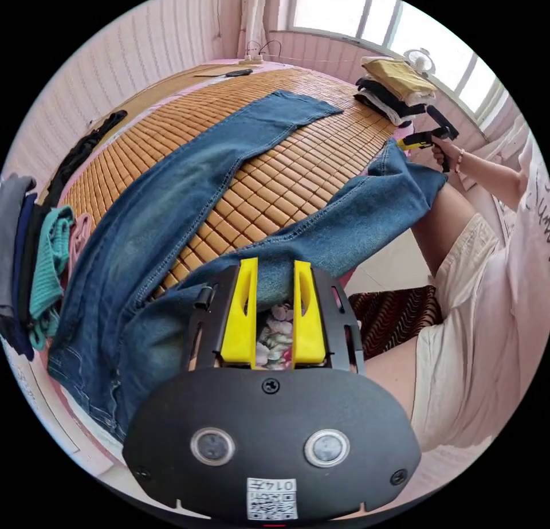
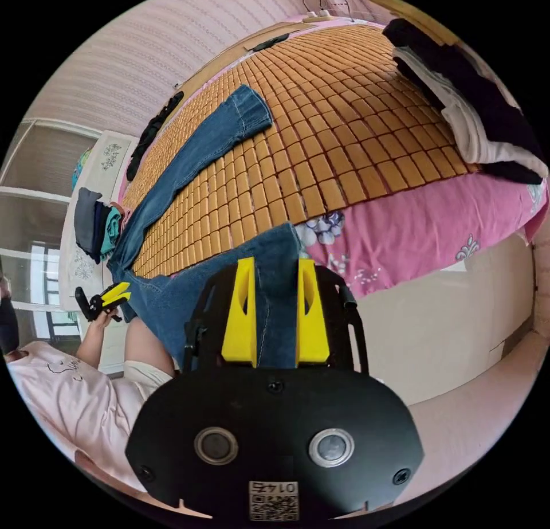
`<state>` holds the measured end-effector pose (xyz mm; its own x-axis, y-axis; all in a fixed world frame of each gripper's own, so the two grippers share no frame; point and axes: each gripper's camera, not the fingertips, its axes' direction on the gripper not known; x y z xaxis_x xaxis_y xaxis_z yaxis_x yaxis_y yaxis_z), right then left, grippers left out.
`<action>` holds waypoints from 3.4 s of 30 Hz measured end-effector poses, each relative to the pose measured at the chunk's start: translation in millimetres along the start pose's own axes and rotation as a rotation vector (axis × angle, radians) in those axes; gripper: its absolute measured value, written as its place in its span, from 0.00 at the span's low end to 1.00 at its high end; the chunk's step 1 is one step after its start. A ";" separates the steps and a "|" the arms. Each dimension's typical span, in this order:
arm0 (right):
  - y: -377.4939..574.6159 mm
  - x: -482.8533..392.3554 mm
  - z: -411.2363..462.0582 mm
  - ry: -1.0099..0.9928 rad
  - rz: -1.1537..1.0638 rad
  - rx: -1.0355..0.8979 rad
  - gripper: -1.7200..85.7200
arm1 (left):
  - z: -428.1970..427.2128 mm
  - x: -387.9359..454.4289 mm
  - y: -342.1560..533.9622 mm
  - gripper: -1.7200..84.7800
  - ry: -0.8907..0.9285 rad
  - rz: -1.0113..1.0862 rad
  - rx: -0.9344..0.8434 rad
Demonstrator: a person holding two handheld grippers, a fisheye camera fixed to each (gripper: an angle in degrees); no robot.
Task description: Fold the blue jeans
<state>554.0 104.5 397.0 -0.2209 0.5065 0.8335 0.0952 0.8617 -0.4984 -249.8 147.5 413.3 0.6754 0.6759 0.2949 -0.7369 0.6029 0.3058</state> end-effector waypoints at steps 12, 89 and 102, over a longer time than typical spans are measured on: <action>-12.4 -25.9 -131.7 0.129 -0.156 0.365 0.08 | -50.7 -25.0 21.4 0.13 0.002 -0.193 0.212; 67.0 76.3 -138.6 0.128 0.174 0.107 0.15 | 170.7 21.1 -59.1 0.13 0.181 0.113 0.106; 5.6 7.0 -132.3 0.034 -0.205 0.385 0.03 | 211.9 59.3 -56.8 0.02 -0.049 0.229 0.067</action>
<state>681.4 117.0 431.5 -0.1647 0.3324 0.9287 -0.3172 0.8737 -0.3690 -161.8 63.5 605.3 0.4929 0.7694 0.4064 -0.8684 0.4060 0.2847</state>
